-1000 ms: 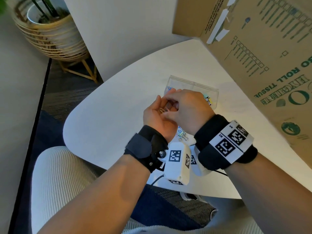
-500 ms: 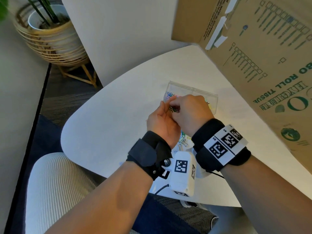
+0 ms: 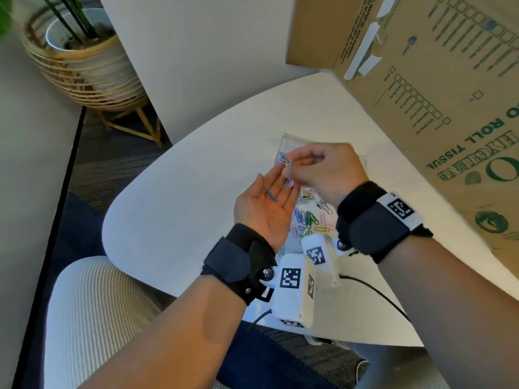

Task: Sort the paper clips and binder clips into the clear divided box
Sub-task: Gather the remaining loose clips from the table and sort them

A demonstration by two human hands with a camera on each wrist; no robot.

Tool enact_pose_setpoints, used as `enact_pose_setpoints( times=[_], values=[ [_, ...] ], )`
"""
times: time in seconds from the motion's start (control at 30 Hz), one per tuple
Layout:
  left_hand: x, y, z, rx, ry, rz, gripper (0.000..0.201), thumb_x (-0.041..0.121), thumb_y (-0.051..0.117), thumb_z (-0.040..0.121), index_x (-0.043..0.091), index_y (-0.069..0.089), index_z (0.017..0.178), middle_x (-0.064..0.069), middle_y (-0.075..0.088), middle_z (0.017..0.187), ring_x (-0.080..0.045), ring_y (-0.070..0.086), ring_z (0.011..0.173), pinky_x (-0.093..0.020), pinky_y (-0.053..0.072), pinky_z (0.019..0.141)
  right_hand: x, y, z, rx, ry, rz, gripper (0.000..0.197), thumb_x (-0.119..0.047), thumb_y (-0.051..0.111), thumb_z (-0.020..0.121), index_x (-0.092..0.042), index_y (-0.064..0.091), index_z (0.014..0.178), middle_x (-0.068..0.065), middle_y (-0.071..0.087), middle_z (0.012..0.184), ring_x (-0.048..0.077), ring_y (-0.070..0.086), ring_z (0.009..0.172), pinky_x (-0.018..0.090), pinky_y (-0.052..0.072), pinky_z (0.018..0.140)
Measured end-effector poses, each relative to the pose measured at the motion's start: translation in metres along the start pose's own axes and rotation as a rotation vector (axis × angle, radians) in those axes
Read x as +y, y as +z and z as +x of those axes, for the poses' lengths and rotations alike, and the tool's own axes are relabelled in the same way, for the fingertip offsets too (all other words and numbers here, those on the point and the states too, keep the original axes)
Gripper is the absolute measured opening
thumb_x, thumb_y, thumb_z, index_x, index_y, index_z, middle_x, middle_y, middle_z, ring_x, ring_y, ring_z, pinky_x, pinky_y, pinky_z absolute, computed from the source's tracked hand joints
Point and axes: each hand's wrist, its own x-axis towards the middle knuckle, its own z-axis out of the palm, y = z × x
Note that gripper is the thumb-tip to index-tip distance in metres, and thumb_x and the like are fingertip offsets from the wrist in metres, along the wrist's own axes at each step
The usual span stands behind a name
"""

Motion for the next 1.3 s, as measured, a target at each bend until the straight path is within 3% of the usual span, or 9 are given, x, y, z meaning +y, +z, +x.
enact_pose_setpoints(
  times=[0.2, 0.33, 0.5, 0.6, 0.77, 0.97, 1.07, 1.2, 1.3],
  values=[
    [0.010, 0.001, 0.001, -0.003, 0.009, 0.038, 0.033, 0.020, 0.041, 0.097, 0.003, 0.060, 0.118, -0.015, 0.064, 0.123, -0.030, 0.059, 0.116, -0.037, 0.042, 0.105, -0.015, -0.007, 0.045, 0.172, -0.201, -0.228, 0.018, -0.008, 0.075, 0.072, -0.025, 0.073, 0.079, -0.005, 0.068, 0.072, 0.012, 0.064, 0.067, 0.035, 0.058, 0.079],
    [0.010, 0.000, -0.001, 0.016, 0.004, 0.053, 0.035, 0.025, 0.041, 0.097, 0.003, 0.059, 0.119, -0.015, 0.064, 0.122, -0.029, 0.060, 0.115, -0.037, 0.043, 0.103, -0.009, -0.005, 0.044, 0.036, -0.167, -0.661, 0.032, -0.020, 0.075, 0.078, -0.022, 0.070, 0.110, -0.002, 0.070, 0.106, 0.014, 0.063, 0.095, 0.017, 0.044, 0.085],
    [0.008, 0.006, -0.003, 0.021, -0.013, 0.058, 0.043, 0.037, 0.035, 0.100, 0.004, 0.060, 0.111, -0.012, 0.069, 0.098, -0.024, 0.066, 0.097, -0.034, 0.050, 0.091, -0.008, 0.013, -0.006, -0.159, -0.271, -0.586, 0.017, -0.025, 0.071, 0.079, -0.023, 0.073, 0.096, -0.009, 0.071, 0.085, 0.007, 0.064, 0.079, 0.021, 0.051, 0.079],
    [0.003, 0.007, -0.005, -0.009, -0.067, 0.068, 0.054, 0.046, 0.033, 0.099, 0.002, 0.058, 0.119, -0.016, 0.066, 0.110, -0.028, 0.056, 0.120, -0.040, 0.040, 0.104, -0.001, 0.018, -0.018, -0.272, -0.256, -0.648, 0.022, -0.015, 0.066, 0.080, -0.022, 0.074, 0.100, -0.007, 0.073, 0.090, 0.007, 0.066, 0.085, 0.022, 0.051, 0.082],
    [0.007, 0.010, -0.010, -0.092, -0.019, 0.224, 0.039, 0.035, 0.039, 0.099, 0.006, 0.060, 0.114, -0.012, 0.067, 0.105, -0.025, 0.060, 0.105, -0.036, 0.043, 0.102, -0.006, 0.007, 0.002, -0.031, -0.234, -0.469, 0.015, -0.013, 0.068, 0.082, -0.023, 0.075, 0.089, -0.007, 0.072, 0.081, 0.005, 0.067, 0.078, 0.019, 0.054, 0.081],
    [0.032, 0.008, -0.016, 0.026, 0.218, 0.688, 0.022, 0.013, 0.048, 0.093, 0.011, 0.065, 0.107, -0.007, 0.069, 0.100, -0.020, 0.063, 0.087, -0.025, 0.050, 0.073, -0.023, -0.013, 0.028, -0.009, -0.209, -0.607, 0.023, -0.021, 0.072, 0.083, -0.024, 0.073, 0.106, -0.004, 0.071, 0.104, 0.009, 0.061, 0.097, 0.017, 0.044, 0.092],
    [0.047, -0.001, -0.019, 0.076, 0.372, 0.947, 0.022, 0.004, 0.049, 0.090, 0.012, 0.067, 0.101, -0.004, 0.067, 0.091, -0.018, 0.059, 0.083, -0.026, 0.045, 0.071, -0.023, -0.021, 0.018, -0.037, -0.199, -0.640, 0.026, -0.028, 0.067, 0.087, -0.030, 0.069, 0.113, -0.003, 0.066, 0.114, 0.015, 0.057, 0.113, 0.021, 0.040, 0.097],
    [0.061, -0.018, -0.021, 0.086, 0.464, 1.453, 0.029, -0.002, 0.053, 0.087, 0.020, 0.067, 0.100, 0.001, 0.063, 0.098, -0.008, 0.057, 0.076, -0.008, 0.042, 0.063, -0.007, -0.039, -0.015, -0.099, -0.180, -0.642, 0.015, -0.025, 0.063, 0.088, -0.025, 0.074, 0.098, -0.004, 0.070, 0.088, 0.015, 0.064, 0.087, 0.025, 0.050, 0.083],
    [0.062, -0.025, -0.014, 0.099, 0.435, 1.691, 0.032, 0.002, 0.053, 0.088, 0.024, 0.064, 0.108, 0.001, 0.060, 0.112, -0.010, 0.056, 0.083, -0.012, 0.042, 0.071, 0.023, -0.046, -0.035, -0.234, -0.094, -0.820, 0.023, -0.027, 0.059, 0.091, -0.024, 0.069, 0.112, 0.000, 0.067, 0.118, 0.017, 0.059, 0.105, 0.026, 0.043, 0.090]
  ],
)
